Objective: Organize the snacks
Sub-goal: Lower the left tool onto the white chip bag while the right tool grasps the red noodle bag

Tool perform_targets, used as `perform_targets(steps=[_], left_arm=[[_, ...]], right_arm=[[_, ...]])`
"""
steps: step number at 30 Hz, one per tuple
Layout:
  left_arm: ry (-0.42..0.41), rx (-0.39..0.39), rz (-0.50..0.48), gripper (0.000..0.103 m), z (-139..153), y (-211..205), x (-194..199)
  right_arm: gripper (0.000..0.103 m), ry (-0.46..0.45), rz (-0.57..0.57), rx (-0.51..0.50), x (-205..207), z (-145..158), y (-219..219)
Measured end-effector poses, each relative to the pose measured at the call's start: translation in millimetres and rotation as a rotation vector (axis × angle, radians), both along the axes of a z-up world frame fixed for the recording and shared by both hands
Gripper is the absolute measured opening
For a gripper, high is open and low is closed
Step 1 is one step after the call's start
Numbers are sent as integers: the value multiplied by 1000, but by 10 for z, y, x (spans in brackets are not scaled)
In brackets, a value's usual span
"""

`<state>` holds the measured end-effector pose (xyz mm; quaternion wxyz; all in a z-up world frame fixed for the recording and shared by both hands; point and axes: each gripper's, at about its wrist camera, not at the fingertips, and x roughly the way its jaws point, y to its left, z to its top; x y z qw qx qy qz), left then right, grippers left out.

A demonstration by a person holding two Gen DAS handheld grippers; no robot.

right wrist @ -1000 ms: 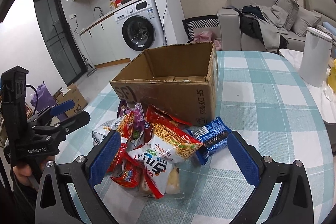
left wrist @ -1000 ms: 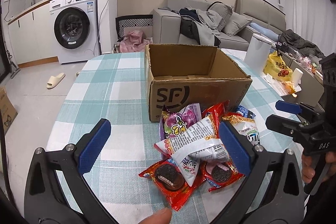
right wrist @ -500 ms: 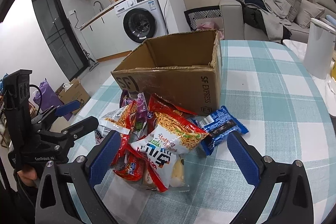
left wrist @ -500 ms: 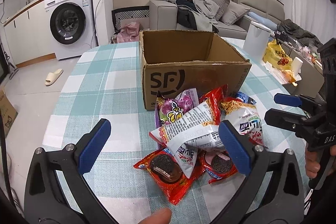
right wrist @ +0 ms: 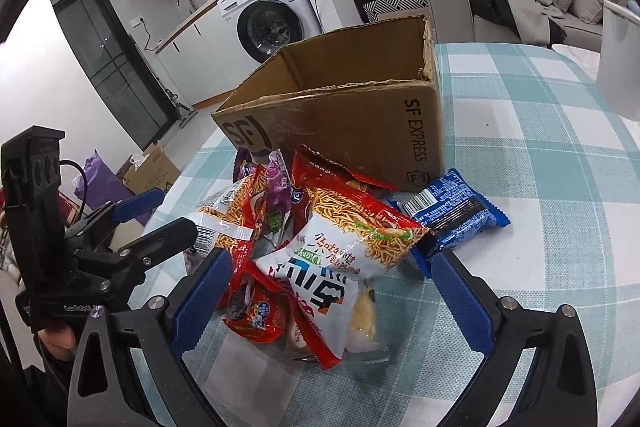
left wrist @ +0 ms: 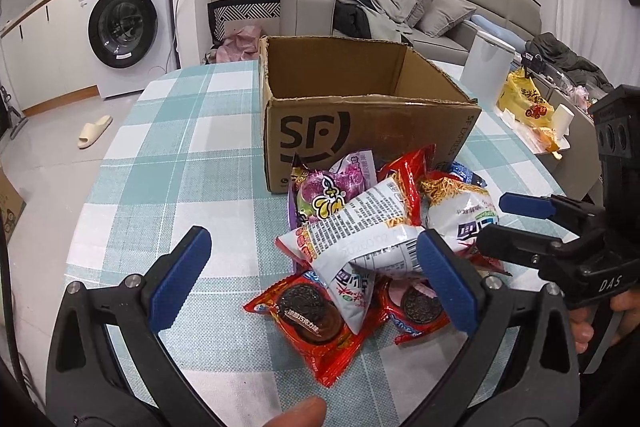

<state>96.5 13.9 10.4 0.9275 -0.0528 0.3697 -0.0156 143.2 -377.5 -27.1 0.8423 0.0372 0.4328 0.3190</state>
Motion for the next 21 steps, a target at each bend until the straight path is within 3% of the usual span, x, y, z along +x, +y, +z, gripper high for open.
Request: perform_targets(steps=[16,21], left_arm=[[24,-85,14,102,-119,77,76],[26,-97,9,102,-142,75,82]], right_arm=[[99,41,-36,58,86,-162,-9],[90,52,-42,57,114,-212,9]])
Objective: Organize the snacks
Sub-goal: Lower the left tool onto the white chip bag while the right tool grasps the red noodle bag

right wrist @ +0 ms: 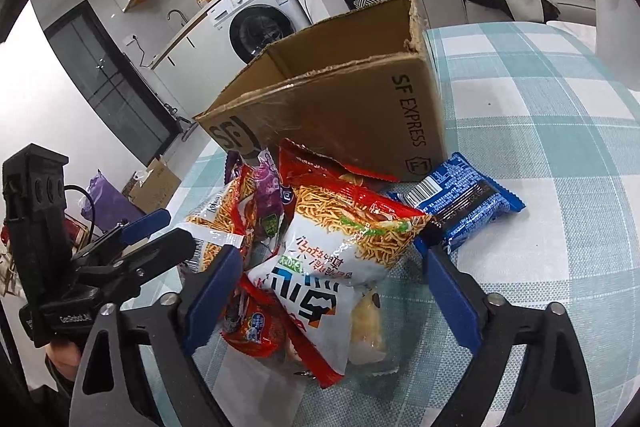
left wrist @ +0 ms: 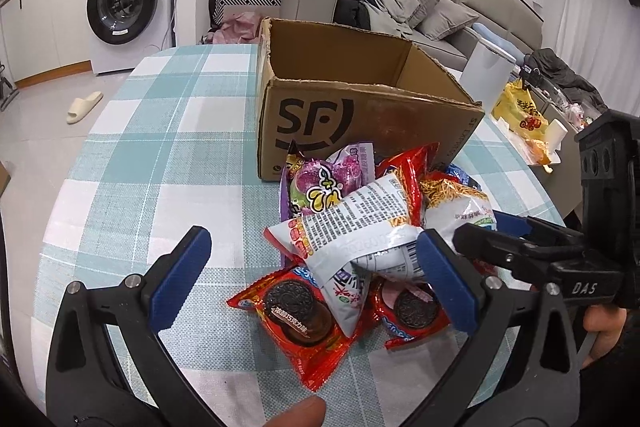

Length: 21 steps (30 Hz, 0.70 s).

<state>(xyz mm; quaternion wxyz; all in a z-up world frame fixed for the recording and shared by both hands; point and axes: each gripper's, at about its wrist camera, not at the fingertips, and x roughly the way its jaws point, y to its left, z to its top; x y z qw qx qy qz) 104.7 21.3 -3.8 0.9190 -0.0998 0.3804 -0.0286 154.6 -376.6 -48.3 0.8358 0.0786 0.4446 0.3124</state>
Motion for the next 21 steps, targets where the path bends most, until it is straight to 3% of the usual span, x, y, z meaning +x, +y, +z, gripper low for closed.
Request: perform_targets(steps=[4,12,21], left_arm=[[1,-14,-8,102,-34,-7,19],[26,-56,-18,102,-118,4,69],[46,-90,-25,102,-217,10,136]], right_arm=[[86,-3,5,4,3,-15,13],[55,3,10,35,9,-9,-9],[47,-9,28,43,-22,11,9]])
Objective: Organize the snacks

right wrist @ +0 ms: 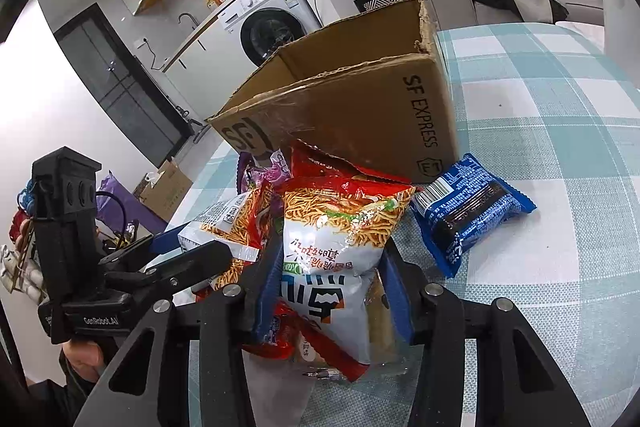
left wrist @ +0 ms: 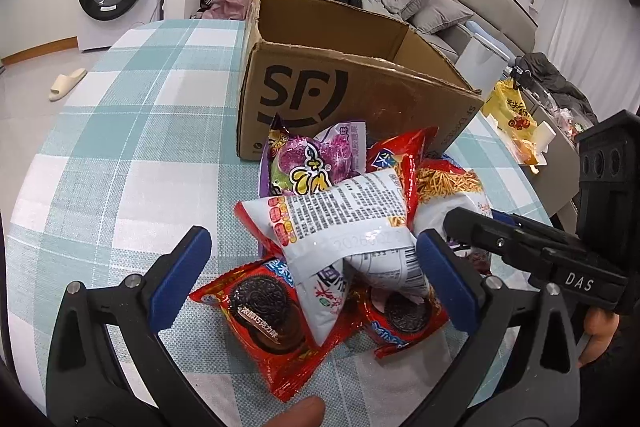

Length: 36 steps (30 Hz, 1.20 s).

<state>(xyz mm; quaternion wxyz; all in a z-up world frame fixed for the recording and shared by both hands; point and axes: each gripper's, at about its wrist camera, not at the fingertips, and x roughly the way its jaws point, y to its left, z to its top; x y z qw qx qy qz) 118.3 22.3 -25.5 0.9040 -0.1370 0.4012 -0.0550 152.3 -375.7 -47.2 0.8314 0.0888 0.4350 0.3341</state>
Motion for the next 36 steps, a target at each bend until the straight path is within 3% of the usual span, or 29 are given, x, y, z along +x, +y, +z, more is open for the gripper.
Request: perform_targets(steps=[6,10,19,36], left_arm=[[6,-28,-8,101,-40,26,31],[17,-53,-41,83,-94,23,85],[-23,-71,-65,60,-82,20,62],[-89,-41,-64,56,101,58,-84]], right_arm=[[47,-5,15,-9,-19,2,16],[47,-11,40,-23,-31,-5,71],[53,2,51,-27,-16,-27,91],[45,-47,56,13,-70,58,59]])
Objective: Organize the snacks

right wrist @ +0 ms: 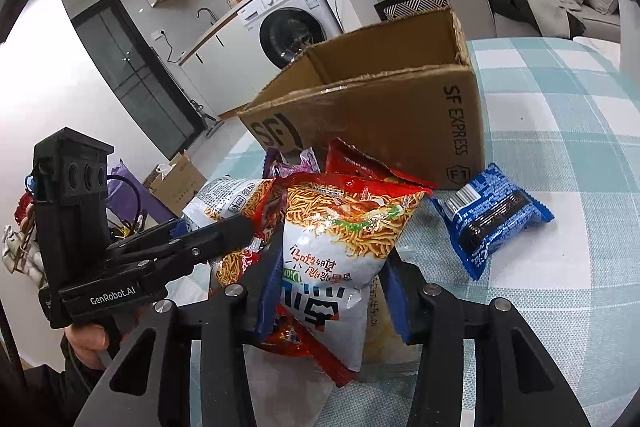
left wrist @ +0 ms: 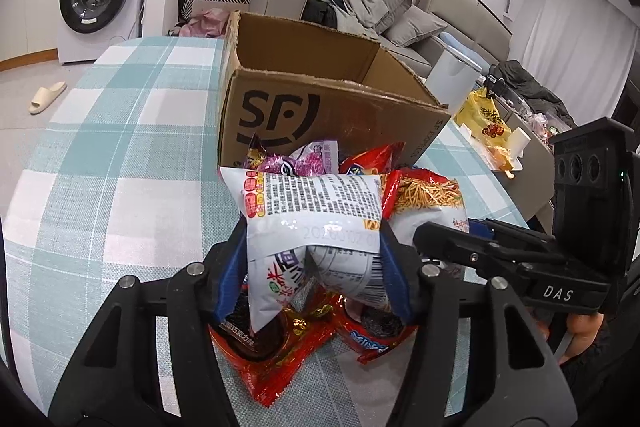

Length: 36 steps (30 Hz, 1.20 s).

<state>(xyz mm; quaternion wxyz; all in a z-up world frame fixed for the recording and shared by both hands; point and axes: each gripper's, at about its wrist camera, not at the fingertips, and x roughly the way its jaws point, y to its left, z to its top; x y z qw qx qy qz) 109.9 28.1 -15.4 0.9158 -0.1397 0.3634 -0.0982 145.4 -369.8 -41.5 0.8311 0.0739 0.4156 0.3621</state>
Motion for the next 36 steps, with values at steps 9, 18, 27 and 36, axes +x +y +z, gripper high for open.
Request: perform_targets(steps=[9,18,27,36], left_arm=[[-38,3,9,56,163,19,-100],[-92,35,-2,56,398,-112,-261],[-146,43,7,56,660,-152,-433],[-165,58,34,56,783,-124,-490]], right_arm=[[45,-31,-13,16,-42,139,-67],[45,-57,-25,59,-79,315,-163],[45,-106,-38,73,-212,537,-157],[45,-130,-45,75,-237,660,-171]])
